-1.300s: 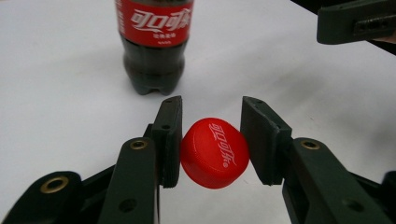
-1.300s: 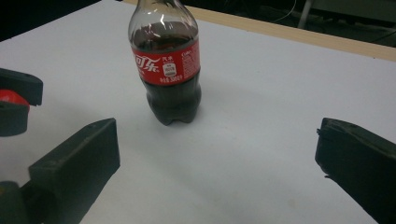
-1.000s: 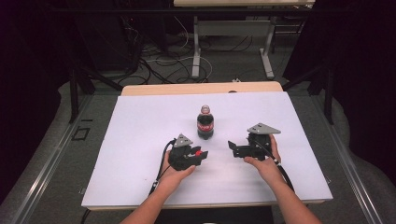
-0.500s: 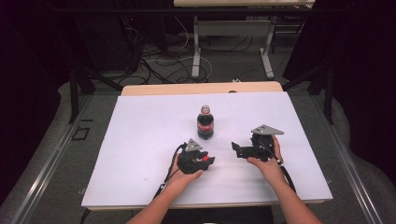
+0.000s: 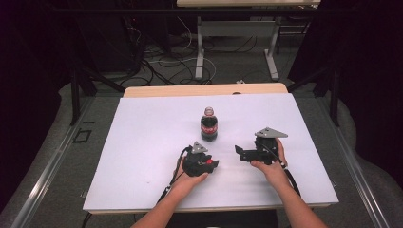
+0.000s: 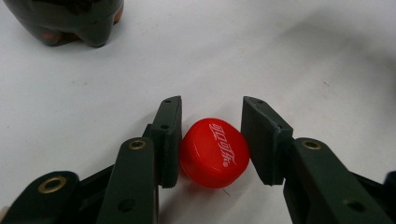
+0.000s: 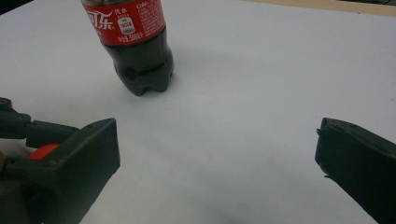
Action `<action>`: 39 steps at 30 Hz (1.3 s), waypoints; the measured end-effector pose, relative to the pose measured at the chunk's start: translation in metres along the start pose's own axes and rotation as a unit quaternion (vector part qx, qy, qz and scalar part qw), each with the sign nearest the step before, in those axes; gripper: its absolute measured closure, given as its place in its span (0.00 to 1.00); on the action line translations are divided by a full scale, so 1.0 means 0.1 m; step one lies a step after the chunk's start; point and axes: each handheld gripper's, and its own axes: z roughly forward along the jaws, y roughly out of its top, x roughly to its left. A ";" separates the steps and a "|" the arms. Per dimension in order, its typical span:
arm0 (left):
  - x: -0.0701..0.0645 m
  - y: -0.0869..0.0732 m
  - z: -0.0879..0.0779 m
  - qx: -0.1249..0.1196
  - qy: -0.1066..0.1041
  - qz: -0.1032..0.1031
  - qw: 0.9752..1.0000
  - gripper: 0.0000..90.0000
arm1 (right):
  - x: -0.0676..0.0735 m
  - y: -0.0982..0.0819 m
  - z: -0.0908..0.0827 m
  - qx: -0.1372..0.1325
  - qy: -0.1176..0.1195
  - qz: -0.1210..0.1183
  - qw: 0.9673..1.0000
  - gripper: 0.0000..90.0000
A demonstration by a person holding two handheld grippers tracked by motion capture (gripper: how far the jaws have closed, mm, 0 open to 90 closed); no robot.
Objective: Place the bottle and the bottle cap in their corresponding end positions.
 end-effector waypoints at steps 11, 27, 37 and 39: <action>0.00 0.01 0.00 0.001 0.009 0.011 1.000 0.53 | 0.00 0.00 0.00 -0.001 0.001 -0.004 1.000 0.00; 0.28 0.11 -0.55 -0.028 0.019 -0.042 0.999 0.30 | -0.04 -0.03 -0.03 0.000 -0.003 0.006 1.000 0.00; 0.62 0.09 -1.01 -0.061 0.063 -0.049 0.995 0.28 | -0.07 -0.05 -0.03 0.001 -0.006 0.008 1.000 0.00; 0.70 0.06 -1.09 -0.063 0.075 -0.058 0.993 0.27 | -0.09 -0.05 -0.04 0.004 -0.005 0.008 1.000 0.00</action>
